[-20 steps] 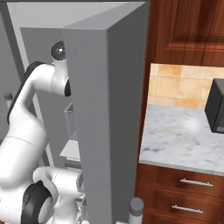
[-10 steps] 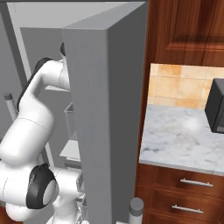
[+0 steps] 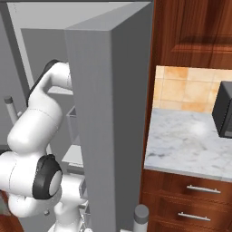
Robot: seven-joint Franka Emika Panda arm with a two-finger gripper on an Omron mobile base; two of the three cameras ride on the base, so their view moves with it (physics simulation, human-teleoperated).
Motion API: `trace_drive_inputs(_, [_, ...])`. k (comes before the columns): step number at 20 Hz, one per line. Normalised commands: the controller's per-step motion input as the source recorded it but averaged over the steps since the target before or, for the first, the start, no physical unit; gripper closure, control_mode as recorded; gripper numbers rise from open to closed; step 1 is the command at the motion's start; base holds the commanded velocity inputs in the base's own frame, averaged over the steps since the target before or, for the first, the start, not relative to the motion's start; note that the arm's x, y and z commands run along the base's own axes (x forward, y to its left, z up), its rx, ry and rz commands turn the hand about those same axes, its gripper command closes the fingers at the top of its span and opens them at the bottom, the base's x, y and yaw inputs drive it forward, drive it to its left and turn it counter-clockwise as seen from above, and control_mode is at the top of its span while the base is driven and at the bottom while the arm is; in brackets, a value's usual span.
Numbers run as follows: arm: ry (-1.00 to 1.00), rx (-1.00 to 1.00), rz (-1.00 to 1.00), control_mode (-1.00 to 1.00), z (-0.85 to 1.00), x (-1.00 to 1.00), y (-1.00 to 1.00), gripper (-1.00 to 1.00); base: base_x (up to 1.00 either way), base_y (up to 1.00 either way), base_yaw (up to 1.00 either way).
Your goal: Retrieve the peach and pear from the fridge and place them into the bowl on the dining table.
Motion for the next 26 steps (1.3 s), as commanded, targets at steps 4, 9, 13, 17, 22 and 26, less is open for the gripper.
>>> trace_drive_inputs(4, [0.00, 0.00, 0.00, -1.00, -0.10, 0.35, 0.00, -1.00, 0.00, 0.00, 0.00])
trace_drive_inputs(9, [0.01, 0.00, 0.00, -1.00, -0.11, 0.22, 0.00, -1.00, 0.00, 0.00, 0.00])
trace_drive_inputs(13, [0.02, 0.00, 0.00, -1.00, -0.18, 0.15, 0.00, -1.00, 0.00, 0.00, 0.00])
trace_drive_inputs(17, [0.03, 0.00, 0.00, -1.00, -0.20, 0.19, 0.00, 1.00, 0.00, 0.00, 0.00])
trace_drive_inputs(22, [0.11, 0.00, 0.00, -1.00, -0.40, 0.03, 0.00, 1.00, 0.00, 0.00, 0.00])
trace_drive_inputs(26, [0.13, 0.00, 0.00, -1.00, -0.30, 0.02, 0.00, 1.00, 0.00, 0.00, 0.00])
